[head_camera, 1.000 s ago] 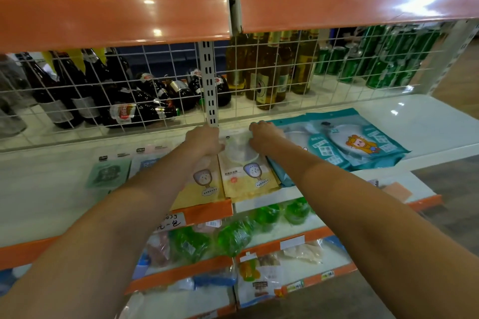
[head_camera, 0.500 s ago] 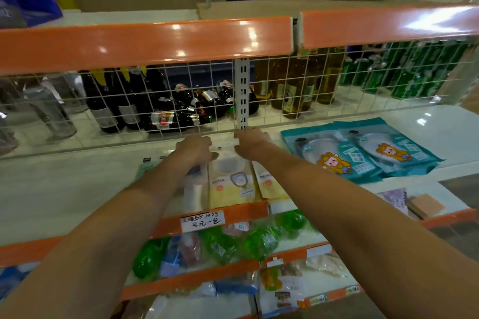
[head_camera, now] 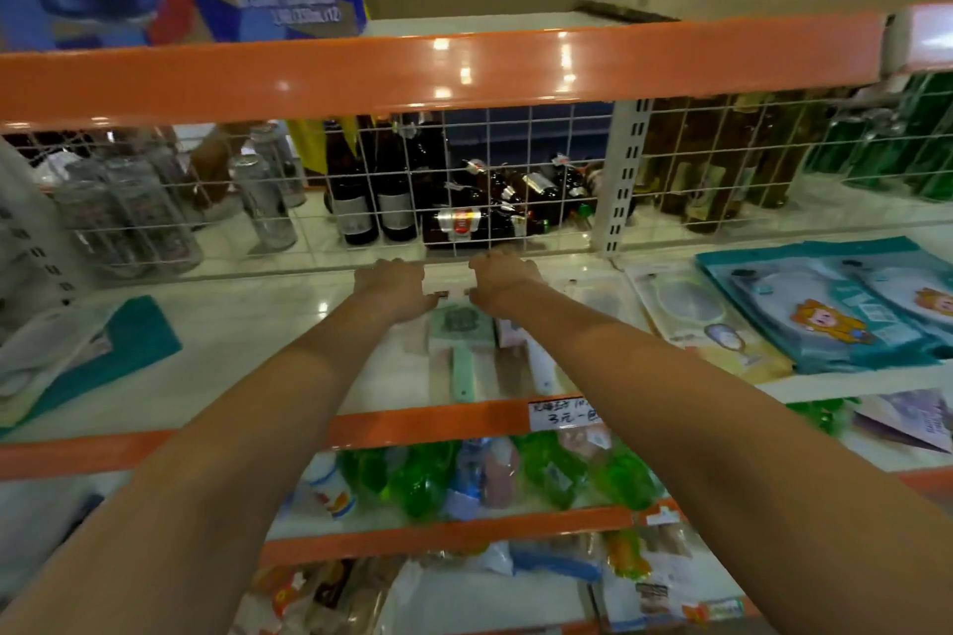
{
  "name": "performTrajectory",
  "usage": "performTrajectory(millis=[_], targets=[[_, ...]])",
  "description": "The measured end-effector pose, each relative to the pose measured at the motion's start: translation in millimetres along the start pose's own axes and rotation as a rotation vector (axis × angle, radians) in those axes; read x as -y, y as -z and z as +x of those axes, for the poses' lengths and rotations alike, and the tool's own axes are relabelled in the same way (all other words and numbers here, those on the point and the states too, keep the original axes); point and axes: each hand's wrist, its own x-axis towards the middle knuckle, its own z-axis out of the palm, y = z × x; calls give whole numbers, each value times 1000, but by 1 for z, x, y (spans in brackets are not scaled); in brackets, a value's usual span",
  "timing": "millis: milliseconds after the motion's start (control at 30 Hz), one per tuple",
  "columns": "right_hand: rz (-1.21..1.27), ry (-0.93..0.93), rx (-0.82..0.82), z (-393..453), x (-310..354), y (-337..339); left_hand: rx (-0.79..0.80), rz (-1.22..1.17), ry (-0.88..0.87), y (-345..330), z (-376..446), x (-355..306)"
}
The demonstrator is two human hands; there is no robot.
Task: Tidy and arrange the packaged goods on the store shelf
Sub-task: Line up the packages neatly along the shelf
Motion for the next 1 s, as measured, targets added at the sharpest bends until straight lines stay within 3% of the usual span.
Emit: performTrajectory(millis=[500,1000], targets=[[-23,317,66,57,149,-41,28,-41,287,-13,-24,143],[-46,636,70,102,252,-68,112,17,587,-36,-48,236]])
